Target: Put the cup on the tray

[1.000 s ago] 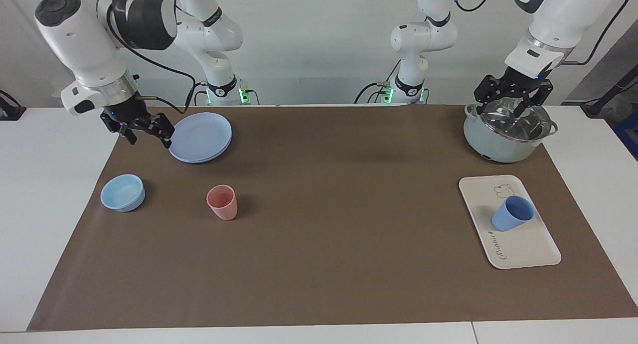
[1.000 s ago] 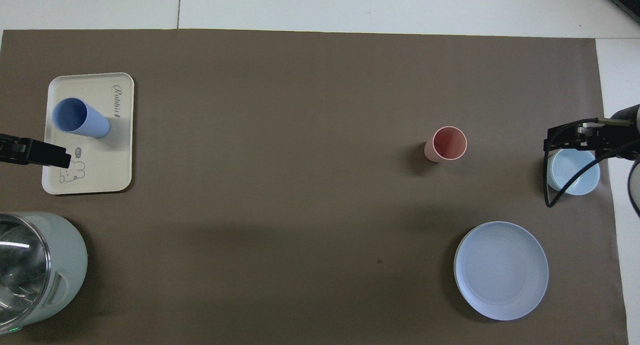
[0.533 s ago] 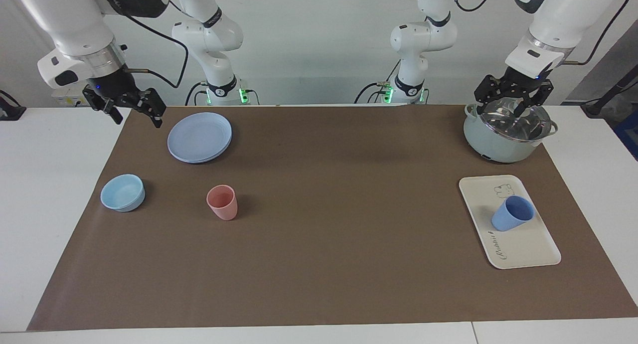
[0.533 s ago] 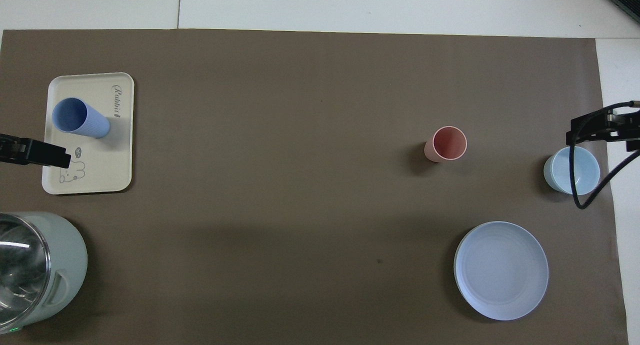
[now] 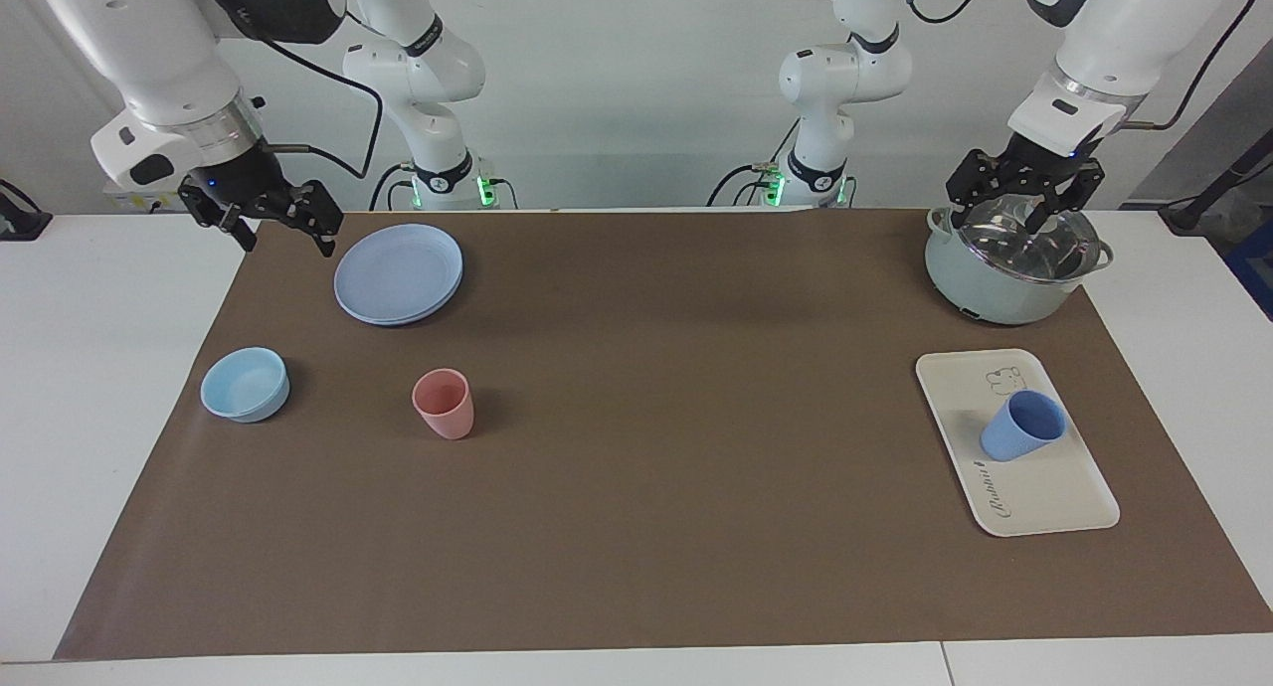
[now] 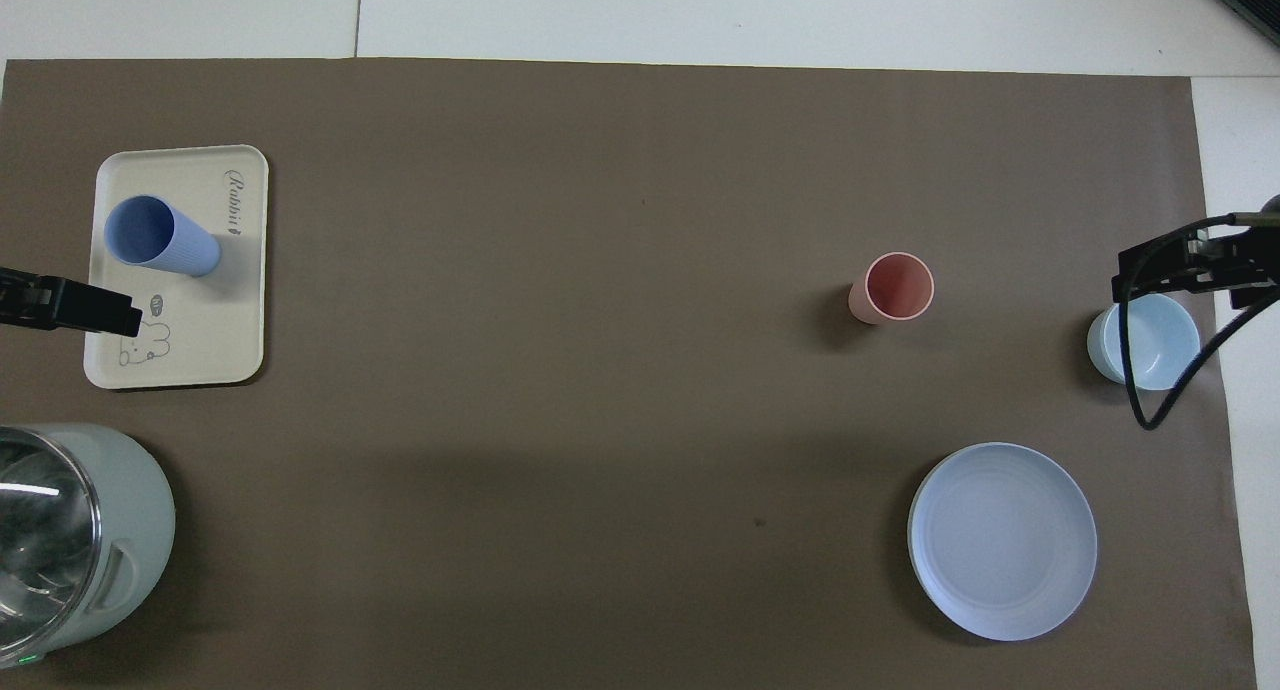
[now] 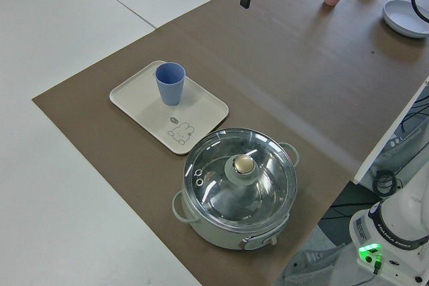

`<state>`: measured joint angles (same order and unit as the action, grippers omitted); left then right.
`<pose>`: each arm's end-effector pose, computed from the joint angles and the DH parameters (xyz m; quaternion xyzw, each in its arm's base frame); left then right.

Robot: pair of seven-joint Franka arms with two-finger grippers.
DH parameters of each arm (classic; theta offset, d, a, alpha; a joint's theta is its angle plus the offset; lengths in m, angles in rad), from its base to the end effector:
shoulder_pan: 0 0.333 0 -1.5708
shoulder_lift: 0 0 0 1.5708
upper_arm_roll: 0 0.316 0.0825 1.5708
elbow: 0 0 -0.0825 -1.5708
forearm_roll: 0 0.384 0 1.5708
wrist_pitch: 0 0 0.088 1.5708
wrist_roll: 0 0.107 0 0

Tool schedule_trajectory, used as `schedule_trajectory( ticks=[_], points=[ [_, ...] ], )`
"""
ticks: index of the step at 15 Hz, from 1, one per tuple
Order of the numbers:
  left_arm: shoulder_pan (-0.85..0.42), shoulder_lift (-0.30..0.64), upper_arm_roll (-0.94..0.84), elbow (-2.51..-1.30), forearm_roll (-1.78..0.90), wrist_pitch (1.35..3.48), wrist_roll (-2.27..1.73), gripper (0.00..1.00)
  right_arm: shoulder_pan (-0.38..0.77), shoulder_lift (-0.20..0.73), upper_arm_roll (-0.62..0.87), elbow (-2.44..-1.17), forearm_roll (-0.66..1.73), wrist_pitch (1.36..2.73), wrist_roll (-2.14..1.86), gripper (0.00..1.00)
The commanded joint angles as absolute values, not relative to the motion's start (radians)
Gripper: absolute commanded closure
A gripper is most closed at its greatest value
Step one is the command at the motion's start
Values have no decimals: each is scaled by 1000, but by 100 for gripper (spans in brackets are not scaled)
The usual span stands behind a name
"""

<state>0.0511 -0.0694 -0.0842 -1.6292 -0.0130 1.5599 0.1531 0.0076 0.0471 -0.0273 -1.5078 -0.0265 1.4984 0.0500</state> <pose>0.5312 -0.0206 0.6336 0.9957 -0.0929 0.0001 0.0036 0.5616 -0.0137 0.6216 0.9989 -0.0354 -0.0280 0.0143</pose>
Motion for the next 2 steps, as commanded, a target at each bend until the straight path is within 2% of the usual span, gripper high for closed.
schedule_trajectory(
  ticks=[1,2],
  points=[
    [60,-78,-89,-1632,-11,1546,144,0,3,35,-21,-1522,-32,1491,21,0],
    [60,-78,-89,-1632,-11,1546,144,0,3,35,-21,-1523,-32,1491,25,0]
  ],
)
